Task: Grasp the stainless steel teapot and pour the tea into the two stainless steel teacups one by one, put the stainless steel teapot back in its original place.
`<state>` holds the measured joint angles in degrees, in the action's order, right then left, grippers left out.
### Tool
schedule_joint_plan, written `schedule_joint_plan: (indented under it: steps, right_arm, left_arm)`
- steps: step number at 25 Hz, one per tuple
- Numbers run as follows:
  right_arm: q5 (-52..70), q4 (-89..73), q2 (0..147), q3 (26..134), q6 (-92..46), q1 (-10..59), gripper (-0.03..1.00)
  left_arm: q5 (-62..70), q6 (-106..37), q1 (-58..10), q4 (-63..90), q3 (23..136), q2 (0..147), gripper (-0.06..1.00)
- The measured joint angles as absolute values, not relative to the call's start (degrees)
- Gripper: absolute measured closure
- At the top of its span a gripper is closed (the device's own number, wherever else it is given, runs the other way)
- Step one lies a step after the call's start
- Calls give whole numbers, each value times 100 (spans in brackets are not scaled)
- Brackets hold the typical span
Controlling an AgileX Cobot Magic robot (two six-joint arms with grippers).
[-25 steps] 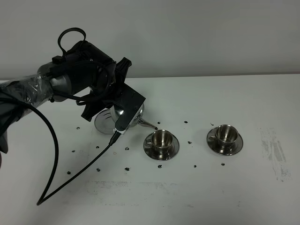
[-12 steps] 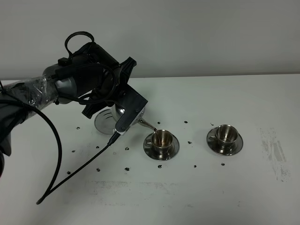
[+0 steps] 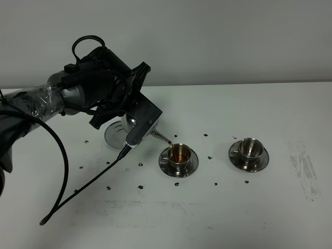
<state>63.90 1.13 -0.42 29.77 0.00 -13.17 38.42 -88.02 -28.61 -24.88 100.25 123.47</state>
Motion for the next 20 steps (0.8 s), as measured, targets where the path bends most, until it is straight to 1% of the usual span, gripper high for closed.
schedule_joint_plan:
  steps: [20]
  right_arm:
    - [6390,113,-42,2977,0,-1317,73]
  left_arm:
    - [3721,-8567,-2977,-2884,10025,12347,74]
